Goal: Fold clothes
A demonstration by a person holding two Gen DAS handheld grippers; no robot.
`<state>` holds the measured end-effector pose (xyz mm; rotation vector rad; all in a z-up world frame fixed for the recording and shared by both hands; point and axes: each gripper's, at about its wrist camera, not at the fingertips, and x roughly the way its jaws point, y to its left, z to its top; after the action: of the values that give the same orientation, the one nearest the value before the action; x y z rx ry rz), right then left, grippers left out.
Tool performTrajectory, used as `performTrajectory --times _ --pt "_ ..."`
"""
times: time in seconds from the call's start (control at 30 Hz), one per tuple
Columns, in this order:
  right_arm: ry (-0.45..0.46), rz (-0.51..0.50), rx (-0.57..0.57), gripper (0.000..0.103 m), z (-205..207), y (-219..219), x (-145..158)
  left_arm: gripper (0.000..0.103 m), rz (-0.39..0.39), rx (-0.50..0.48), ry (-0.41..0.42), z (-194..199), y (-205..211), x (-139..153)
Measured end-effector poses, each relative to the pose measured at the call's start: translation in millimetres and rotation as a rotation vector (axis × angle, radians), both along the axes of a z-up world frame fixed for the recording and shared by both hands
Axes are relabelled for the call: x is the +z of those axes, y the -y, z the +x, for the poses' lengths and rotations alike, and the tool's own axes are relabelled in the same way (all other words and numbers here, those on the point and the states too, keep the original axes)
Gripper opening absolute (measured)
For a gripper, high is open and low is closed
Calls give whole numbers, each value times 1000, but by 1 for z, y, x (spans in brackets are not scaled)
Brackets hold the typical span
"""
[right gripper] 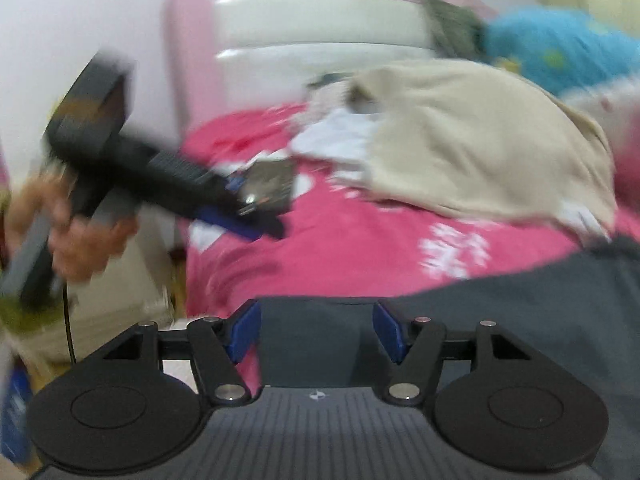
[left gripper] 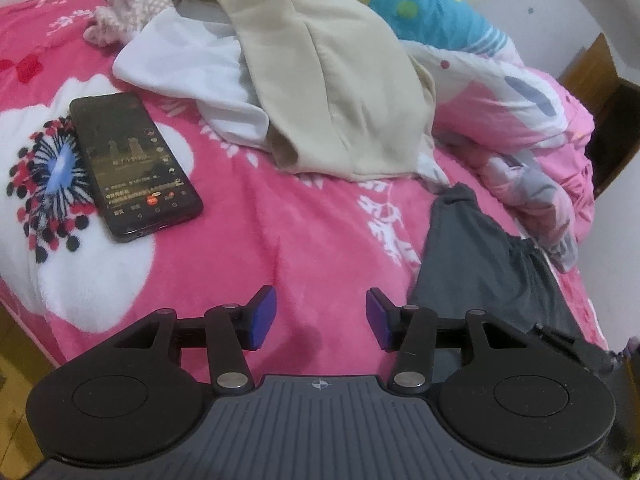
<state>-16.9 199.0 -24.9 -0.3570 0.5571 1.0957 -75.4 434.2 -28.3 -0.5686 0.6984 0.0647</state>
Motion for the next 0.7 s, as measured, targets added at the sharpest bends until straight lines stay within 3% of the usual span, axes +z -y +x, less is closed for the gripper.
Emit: performTrajectory --times 0.13,0.23,0.27,0.37,0.47,0.7 --pt "121 -114 35 63 -20 -26 -18 50 4 -4 -1 0 0 -1" --pt "181 -157 39 54 -27 -32 -29 50 0 -2 4 -1 -2 0" --pt "175 -148 36 44 -27 -31 -29 50 -2 0 6 -1 -3 0" --pt "86 -79 5 27 -20 -17 -20 50 -4 -2 14 -2 -3 1" --pt "-37 -11 -38 25 -5 -5 -17 50 -7 -5 18 0 -3 2" --pt "-534 281 -168 25 55 38 -27 52 -7 -6 25 -1 0 6"
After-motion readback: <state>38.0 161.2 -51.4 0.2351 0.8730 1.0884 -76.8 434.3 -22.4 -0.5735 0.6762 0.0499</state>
